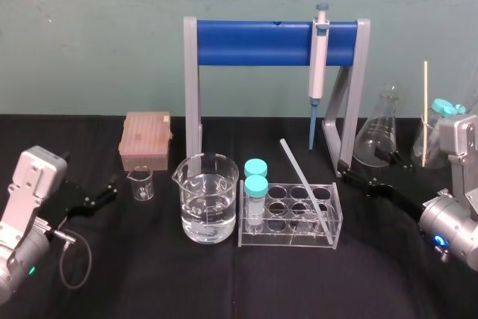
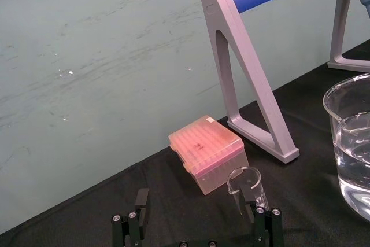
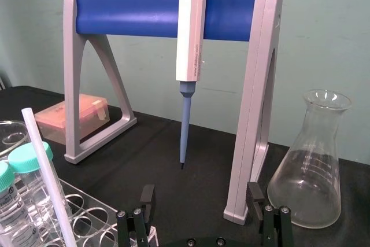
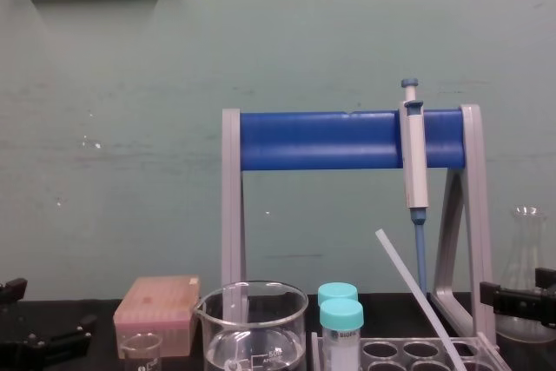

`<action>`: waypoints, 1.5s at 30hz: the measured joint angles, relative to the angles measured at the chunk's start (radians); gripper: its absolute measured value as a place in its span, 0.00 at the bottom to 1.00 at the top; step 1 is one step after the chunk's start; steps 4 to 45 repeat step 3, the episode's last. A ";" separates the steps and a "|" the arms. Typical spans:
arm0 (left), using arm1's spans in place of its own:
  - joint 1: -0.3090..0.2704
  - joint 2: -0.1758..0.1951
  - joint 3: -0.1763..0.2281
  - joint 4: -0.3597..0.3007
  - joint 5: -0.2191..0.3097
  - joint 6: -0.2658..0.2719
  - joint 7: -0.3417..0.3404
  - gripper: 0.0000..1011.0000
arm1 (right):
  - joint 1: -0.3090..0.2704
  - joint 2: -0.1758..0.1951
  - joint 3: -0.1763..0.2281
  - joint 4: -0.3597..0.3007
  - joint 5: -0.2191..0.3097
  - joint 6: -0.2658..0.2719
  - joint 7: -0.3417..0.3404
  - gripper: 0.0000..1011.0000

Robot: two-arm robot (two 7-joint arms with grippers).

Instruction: Pick up the stirring rod with one hand, then place it down.

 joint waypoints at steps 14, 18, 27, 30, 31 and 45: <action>0.000 0.000 0.000 0.000 0.000 0.000 0.000 0.99 | 0.000 0.000 0.000 0.000 0.000 0.000 0.000 0.99; 0.000 0.000 0.000 0.000 0.000 0.000 0.000 0.99 | 0.000 0.000 0.000 0.000 0.000 0.000 0.000 0.99; 0.000 0.000 0.000 0.000 0.000 0.000 0.000 0.99 | 0.000 0.000 0.000 0.000 0.000 0.000 0.000 0.99; 0.000 0.000 0.000 0.000 0.000 0.000 0.000 0.99 | 0.000 0.000 0.000 0.000 0.000 0.000 0.000 0.99; 0.000 0.000 0.000 0.000 0.000 0.000 0.000 0.99 | 0.000 0.000 0.000 0.000 0.000 0.000 0.000 0.99; 0.000 0.000 0.000 0.000 0.000 0.000 0.000 0.99 | 0.000 0.000 0.000 0.000 0.000 0.000 0.000 0.99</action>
